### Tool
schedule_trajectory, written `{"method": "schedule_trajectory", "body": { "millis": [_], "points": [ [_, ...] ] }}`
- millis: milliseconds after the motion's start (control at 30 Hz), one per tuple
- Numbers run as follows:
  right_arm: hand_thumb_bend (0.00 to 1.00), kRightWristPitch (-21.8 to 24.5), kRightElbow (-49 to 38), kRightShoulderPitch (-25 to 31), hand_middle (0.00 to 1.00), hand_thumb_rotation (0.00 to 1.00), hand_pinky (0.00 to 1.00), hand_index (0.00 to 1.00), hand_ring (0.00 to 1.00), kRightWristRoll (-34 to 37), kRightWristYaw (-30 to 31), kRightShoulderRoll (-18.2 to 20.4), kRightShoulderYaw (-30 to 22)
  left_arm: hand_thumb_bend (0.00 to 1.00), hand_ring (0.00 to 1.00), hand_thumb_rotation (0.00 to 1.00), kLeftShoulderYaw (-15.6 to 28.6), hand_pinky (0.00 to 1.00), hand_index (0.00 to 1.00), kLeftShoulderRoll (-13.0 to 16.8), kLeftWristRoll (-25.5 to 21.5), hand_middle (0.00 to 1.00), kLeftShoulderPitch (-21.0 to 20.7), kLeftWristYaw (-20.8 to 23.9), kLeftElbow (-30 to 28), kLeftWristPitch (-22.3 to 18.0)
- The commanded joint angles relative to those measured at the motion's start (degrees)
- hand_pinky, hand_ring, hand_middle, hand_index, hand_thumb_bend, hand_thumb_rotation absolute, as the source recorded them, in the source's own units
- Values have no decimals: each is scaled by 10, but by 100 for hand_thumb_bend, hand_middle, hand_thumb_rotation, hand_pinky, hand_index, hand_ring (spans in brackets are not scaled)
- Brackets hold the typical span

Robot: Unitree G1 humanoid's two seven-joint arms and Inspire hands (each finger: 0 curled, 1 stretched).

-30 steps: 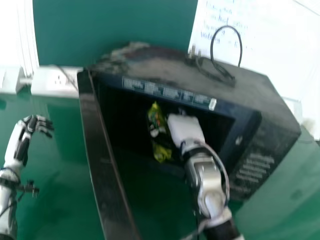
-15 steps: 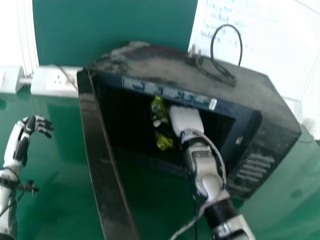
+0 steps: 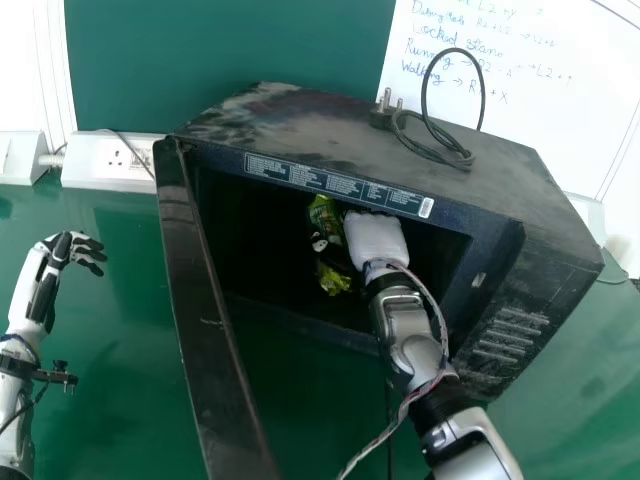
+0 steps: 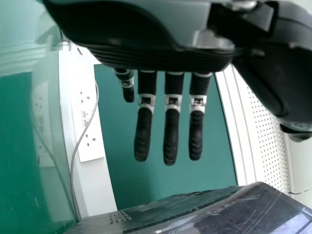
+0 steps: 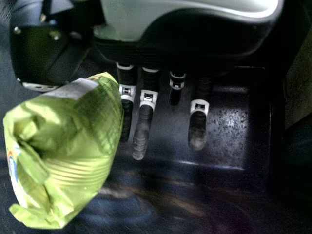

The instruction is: Put biscuit inside oven

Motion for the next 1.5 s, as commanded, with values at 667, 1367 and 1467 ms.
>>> {"method": "schedule_trajectory", "body": {
  "millis": [667, 1367, 1467],
  "points": [
    [87, 148, -345, 102, 74, 73, 59, 80, 70, -45, 276, -82, 32, 52, 37, 8, -2, 32, 49, 3, 3, 47, 5, 0, -3, 0],
    [88, 102, -768, 280, 80, 87, 58, 89, 74, -97, 568, -179, -64, 52, 36, 8, -2, 32, 49, 4, -2, 47, 2, -6, 1, -1],
    [89, 89, -809, 306, 75, 86, 56, 89, 70, -89, 584, -184, -94, 52, 36, 8, -2, 31, 49, 3, -4, 47, 2, -7, 1, -1]
  ]
}}
